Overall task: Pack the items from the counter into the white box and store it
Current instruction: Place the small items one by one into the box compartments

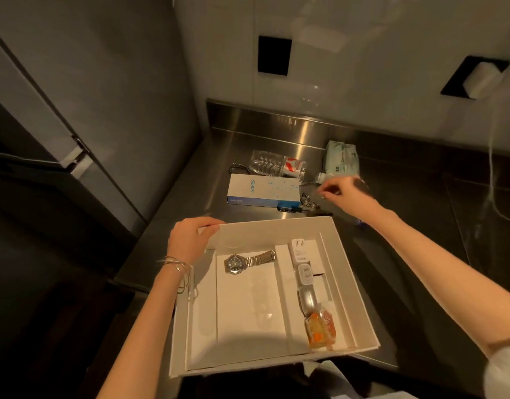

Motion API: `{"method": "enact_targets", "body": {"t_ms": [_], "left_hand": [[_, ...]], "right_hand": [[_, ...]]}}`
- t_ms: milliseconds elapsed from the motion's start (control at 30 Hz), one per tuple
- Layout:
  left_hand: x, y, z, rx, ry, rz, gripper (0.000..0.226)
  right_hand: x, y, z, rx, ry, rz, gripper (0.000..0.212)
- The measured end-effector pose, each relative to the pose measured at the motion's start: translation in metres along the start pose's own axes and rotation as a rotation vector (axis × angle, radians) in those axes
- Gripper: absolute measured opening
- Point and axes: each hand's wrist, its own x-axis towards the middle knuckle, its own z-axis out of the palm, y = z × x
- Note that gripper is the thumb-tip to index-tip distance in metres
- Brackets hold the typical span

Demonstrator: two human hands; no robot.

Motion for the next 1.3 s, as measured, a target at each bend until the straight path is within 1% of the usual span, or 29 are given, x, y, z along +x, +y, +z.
{"method": "enact_targets", "body": {"t_ms": [67, 167, 267, 333, 400, 500, 567, 633, 700, 800, 833, 967, 1067, 1200, 1300], "left_hand": [[-0.001, 0.003, 0.0, 0.008, 0.001, -0.004, 0.019], [-0.002, 0.007, -0.001, 0.024, 0.005, -0.018, 0.019], [-0.004, 0.01, -0.002, 0.026, 0.013, -0.028, 0.019], [-0.005, 0.012, -0.004, 0.029, 0.014, -0.039, 0.019], [-0.006, 0.013, -0.005, 0.037, 0.012, -0.039, 0.02], [-0.006, 0.012, -0.005, 0.035, 0.006, -0.043, 0.02], [-0.006, 0.01, -0.004, 0.038, 0.007, -0.052, 0.019], [-0.006, 0.009, -0.003, 0.038, 0.007, -0.054, 0.019], [-0.006, 0.008, -0.003, 0.027, 0.007, -0.058, 0.019], [-0.005, 0.006, -0.002, 0.014, 0.006, -0.06, 0.019], [-0.005, 0.005, -0.001, 0.015, 0.006, -0.054, 0.019], [-0.003, 0.003, 0.0, 0.006, -0.002, -0.032, 0.018], [-0.003, 0.002, 0.0, -0.002, -0.003, -0.027, 0.019], [-0.003, 0.003, -0.001, -0.028, -0.006, -0.016, 0.019], [-0.002, 0.004, -0.002, -0.032, -0.012, 0.01, 0.019]], "right_hand": [[0.026, 0.021, 0.012, -0.031, -0.038, 0.119, 0.023], [0.054, 0.041, 0.034, -0.155, -0.18, 0.183, 0.024], [0.072, 0.049, 0.053, -0.212, -0.201, 0.183, 0.016], [0.08, 0.05, 0.064, -0.297, -0.195, 0.164, 0.015], [0.083, 0.05, 0.07, -0.336, -0.162, 0.154, 0.015], [0.082, 0.049, 0.068, -0.394, -0.158, 0.116, 0.015], [0.08, 0.048, 0.062, -0.354, -0.122, 0.118, 0.014], [0.077, 0.044, 0.049, -0.257, -0.059, 0.122, 0.013], [0.073, 0.037, 0.034, -0.166, -0.021, 0.087, 0.011], [0.059, 0.021, 0.006, -0.022, 0.037, 0.034, 0.022], [0.054, 0.015, -0.002, 0.002, 0.056, 0.009, 0.023], [0.03, -0.023, -0.034, -0.014, 0.15, -0.118, 0.015], [0.007, -0.058, -0.055, 0.064, 0.219, -0.211, 0.011], [-0.02, -0.094, -0.079, 0.115, 0.297, -0.287, 0.014], [-0.039, -0.115, -0.089, 0.176, 0.317, -0.322, 0.014]]}}
